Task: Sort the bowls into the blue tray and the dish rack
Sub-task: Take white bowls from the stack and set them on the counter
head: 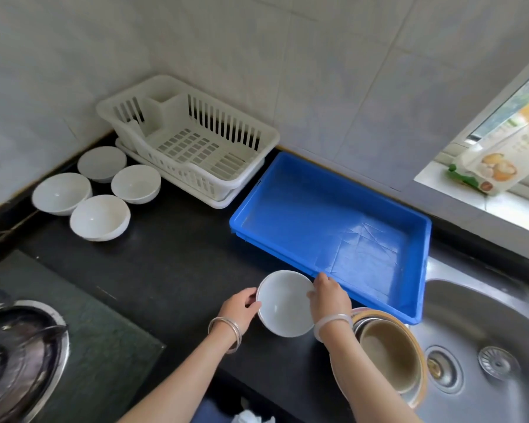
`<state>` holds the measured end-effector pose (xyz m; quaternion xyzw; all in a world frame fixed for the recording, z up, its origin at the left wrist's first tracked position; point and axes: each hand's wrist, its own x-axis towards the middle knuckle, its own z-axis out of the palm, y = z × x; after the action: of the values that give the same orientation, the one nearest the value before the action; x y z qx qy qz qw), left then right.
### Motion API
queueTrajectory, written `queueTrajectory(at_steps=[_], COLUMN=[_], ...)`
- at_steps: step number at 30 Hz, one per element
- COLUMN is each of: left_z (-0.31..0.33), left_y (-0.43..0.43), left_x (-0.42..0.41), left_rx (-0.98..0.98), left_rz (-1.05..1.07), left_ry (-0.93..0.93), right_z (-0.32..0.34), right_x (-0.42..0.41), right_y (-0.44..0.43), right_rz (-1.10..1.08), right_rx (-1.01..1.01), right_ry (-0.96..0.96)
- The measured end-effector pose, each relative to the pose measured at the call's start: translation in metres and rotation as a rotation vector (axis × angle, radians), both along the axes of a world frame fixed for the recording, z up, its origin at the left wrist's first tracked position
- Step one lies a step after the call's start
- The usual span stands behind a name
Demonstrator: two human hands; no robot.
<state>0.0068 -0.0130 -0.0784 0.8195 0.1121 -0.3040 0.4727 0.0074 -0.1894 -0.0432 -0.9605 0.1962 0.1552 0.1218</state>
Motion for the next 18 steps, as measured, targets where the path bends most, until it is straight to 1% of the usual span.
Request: queueTrajectory(at_steps=[4, 6, 9, 12, 16, 18], left_z=[-0.005, -0.006, -0.006, -0.004, 0.0, 0.002], left_y=[0.002, 0.001, -0.003, -0.006, -0.011, -0.01], left_x=[-0.003, -0.003, -0.002, 0.001, 0.003, 0.004], left_rx=[-0.072, -0.116, -0.202, -0.277, -0.299, -0.26], left_rz=[0.058, 0.087, 0.151, 0.209, 0.276, 0.29], left_ry=[0.043, 0.069, 0.128, 0.194, 0.228, 0.211], right_z=[0.005, 0.008, 0.01, 0.013, 0.019, 0.022], right_x=[0.001, 0.002, 0.001, -0.001, -0.001, 0.0], right_y=[-0.001, -0.003, -0.012, -0.024, -0.033, -0.035], right_rz=[0.017, 0.018, -0.045, -0.162, -0.215, -0.231], right_rx=[-0.042, -0.027, 0.076, 0.198, 0.269, 0.308], right_ry=[-0.027, -0.022, -0.018, -0.078, -0.136, -0.159])
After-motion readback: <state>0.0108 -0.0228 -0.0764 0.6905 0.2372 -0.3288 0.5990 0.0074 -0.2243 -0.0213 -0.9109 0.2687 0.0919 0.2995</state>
